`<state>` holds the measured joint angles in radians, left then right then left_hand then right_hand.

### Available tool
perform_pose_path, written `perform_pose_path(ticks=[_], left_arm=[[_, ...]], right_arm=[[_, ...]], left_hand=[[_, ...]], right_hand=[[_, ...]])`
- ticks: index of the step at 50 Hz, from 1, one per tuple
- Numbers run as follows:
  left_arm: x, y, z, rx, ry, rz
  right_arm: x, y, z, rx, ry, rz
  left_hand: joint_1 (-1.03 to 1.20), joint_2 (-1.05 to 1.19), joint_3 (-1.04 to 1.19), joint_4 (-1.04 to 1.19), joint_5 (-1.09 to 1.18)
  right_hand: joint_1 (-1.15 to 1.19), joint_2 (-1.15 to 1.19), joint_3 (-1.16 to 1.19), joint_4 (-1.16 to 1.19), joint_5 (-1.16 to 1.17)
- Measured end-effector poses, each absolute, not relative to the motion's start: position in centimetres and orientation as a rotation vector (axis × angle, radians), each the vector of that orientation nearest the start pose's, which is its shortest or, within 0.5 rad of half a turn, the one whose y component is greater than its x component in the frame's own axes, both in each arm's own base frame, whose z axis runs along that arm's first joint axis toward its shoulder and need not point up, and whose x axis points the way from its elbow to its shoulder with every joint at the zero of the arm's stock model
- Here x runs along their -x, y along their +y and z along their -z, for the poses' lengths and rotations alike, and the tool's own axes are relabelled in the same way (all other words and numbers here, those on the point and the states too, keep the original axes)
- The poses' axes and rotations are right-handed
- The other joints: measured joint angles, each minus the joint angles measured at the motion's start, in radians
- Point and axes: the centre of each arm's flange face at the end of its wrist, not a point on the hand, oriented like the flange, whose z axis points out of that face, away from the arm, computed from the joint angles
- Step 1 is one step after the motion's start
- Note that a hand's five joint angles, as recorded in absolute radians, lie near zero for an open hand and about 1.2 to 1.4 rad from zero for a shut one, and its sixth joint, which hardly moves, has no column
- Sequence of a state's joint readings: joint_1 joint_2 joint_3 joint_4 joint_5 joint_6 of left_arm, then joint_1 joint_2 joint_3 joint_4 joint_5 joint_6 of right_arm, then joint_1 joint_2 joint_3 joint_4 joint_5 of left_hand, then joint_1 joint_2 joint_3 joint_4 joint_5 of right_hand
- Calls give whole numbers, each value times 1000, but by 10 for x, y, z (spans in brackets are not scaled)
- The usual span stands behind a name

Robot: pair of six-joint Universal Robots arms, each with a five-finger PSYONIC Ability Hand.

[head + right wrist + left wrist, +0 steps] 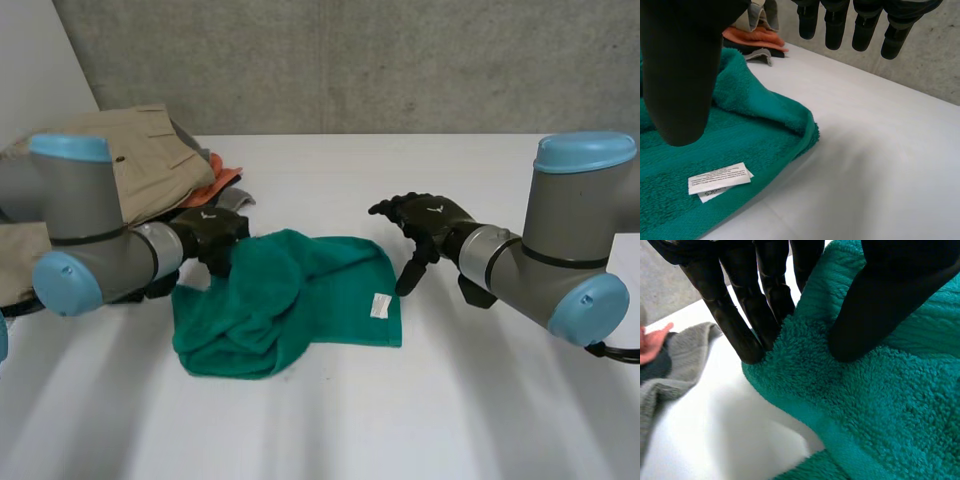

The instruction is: Fold the laundry.

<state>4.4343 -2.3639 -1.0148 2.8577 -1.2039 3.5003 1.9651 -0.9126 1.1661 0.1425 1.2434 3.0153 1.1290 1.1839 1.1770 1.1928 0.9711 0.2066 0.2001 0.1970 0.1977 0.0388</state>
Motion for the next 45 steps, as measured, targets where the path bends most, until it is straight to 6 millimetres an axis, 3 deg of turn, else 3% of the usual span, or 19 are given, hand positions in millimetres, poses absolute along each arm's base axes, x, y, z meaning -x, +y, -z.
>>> perform_pose_path(ticks=[4, 8, 11, 12, 13, 14, 15, 20, 24, 28, 32, 40, 44, 45], left_arm=[[274, -346, -193, -1212, 2584, 1785], [279, -330, -245, -1215, 2426, 1913], [282, -307, -294, -1235, 2234, 2031], [282, -304, -298, -1236, 2217, 2040], [282, -293, -317, -1246, 2125, 2078], [282, -293, -317, -1246, 2125, 2078], [281, -279, -341, -1256, 2000, 2121], [277, -241, -392, -1273, 1695, 2201], [276, -214, -421, -1294, 1489, 2256], [278, -197, -436, -1323, 1344, 2287], [280, -193, -437, -1345, 1300, 2281], [283, -200, -414, -1409, 1348, 2202], [285, -204, -400, -1441, 1398, 2168], [286, -207, -390, -1462, 1440, 2149]], right_arm=[[-301, -314, -183, 823, 2143, 1482], [-297, -319, -192, 811, 2134, 1524], [-294, -328, -204, 799, 2111, 1582], [-293, -329, -205, 798, 2107, 1588], [-293, -330, -206, 797, 2105, 1593], [-293, -330, -206, 797, 2105, 1593], [-293, -339, -217, 792, 2071, 1641], [-300, -353, -229, 794, 2000, 1689], [-315, -360, -232, 782, 1942, 1669], [-334, -359, -232, 737, 1889, 1589], [-349, -354, -231, 687, 1846, 1491], [-381, -323, -224, 588, 1747, 1163], [-392, -307, -215, 571, 1726, 1048], [-400, -297, -205, 573, 1720, 993]], left_hand=[[0, 6, 6, 2, 0], [0, 6, 6, 2, 0], [0, 7, 6, 2, 0], [0, 7, 6, 2, 0], [0, 7, 6, 2, 0], [0, 7, 6, 2, 0], [0, 7, 8, 2, 0], [0, 9, 11, 2, 0], [0, 10, 11, 6, 0], [0, 10, 11, 6, 0], [0, 10, 11, 6, 0], [0, 10, 11, 6, 0], [0, 10, 11, 6, 0], [0, 10, 11, 6, 0]], right_hand=[[0, 0, 0, 0, 0], [0, 0, 0, 0, 0], [0, 0, 0, 0, 0], [0, 0, 0, 0, 0], [0, 0, 0, 0, 0], [0, 0, 0, 0, 0], [0, 0, 0, 0, 0], [0, 0, 0, 0, 0], [0, 0, 0, 0, 0], [0, 0, 0, 0, 0], [0, 0, 0, 0, 0], [0, 0, 0, 0, 0], [0, 0, 0, 0, 0], [0, 0, 0, 0, 0]])
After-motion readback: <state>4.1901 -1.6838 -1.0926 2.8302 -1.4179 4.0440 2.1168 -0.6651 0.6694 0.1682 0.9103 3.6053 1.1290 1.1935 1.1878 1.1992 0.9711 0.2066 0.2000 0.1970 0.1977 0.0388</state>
